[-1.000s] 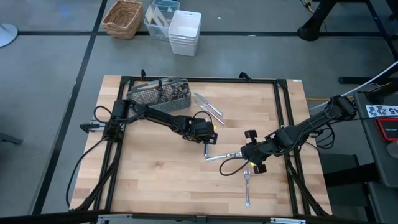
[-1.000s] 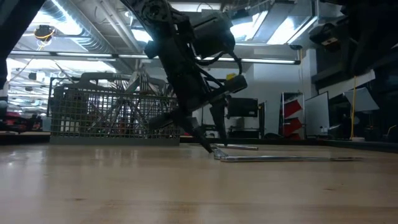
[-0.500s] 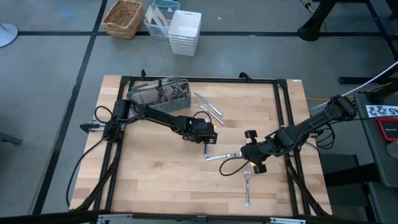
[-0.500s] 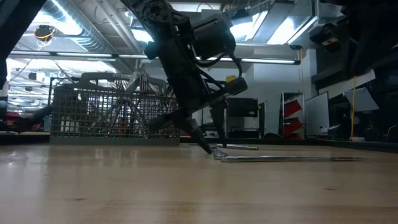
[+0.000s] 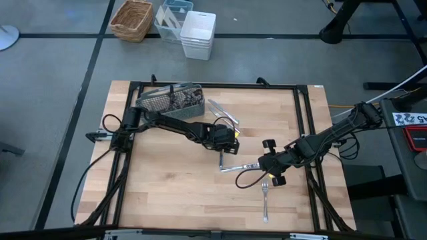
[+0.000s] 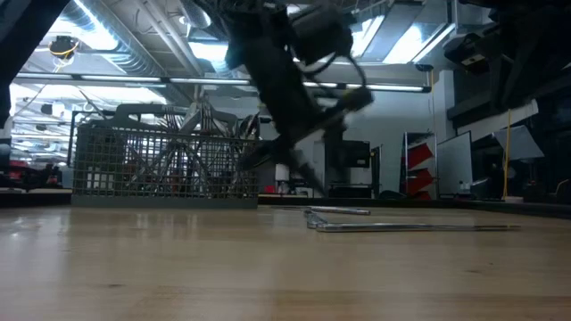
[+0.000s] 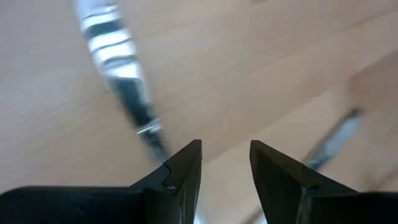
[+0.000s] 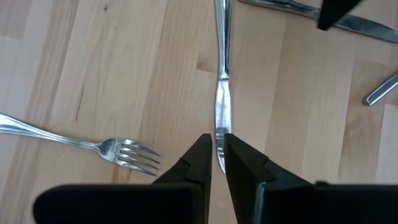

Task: Sort silverware
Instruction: Put the silver table knife into the silverware rack

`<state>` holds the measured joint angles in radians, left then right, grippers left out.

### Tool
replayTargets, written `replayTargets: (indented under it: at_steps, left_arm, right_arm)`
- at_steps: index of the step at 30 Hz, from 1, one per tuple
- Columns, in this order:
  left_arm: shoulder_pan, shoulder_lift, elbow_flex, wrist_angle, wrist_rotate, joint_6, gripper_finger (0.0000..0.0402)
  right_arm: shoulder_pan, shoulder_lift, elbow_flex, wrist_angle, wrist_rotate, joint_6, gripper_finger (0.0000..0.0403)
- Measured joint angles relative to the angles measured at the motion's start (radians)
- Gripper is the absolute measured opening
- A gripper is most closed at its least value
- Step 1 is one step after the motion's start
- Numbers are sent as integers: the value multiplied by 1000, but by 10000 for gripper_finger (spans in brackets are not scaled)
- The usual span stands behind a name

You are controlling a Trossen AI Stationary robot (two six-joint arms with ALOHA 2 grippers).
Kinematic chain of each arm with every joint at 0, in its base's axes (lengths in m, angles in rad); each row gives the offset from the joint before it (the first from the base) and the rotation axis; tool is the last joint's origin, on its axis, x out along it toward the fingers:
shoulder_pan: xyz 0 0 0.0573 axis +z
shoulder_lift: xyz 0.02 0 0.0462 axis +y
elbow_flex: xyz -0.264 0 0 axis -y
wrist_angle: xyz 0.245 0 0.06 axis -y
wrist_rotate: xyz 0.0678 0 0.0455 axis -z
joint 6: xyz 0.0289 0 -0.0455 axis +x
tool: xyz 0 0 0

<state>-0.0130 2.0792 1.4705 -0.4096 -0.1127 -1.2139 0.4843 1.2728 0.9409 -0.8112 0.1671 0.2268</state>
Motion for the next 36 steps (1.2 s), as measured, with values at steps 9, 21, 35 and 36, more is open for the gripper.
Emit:
replayTargets:
  at_steps: [9, 21, 35, 36]
  left_arm:
    - [-9, 14, 21, 3, -6, 9, 129]
    - [-20, 60, 21, -51, 6, -17, 129]
    - [-20, 3, 21, -286, 53, -18, 129]
    - [-21, -4, 21, -296, 53, -18, 129]
  right_arm:
    - [0, 0, 0, -1, -1, 0, 46]
    - [0, 0, 0, -5, -2, 0, 46]
    - [0, 0, 0, -12, -2, 3, 46]
    - [0, 0, 0, -16, -3, 3, 46]
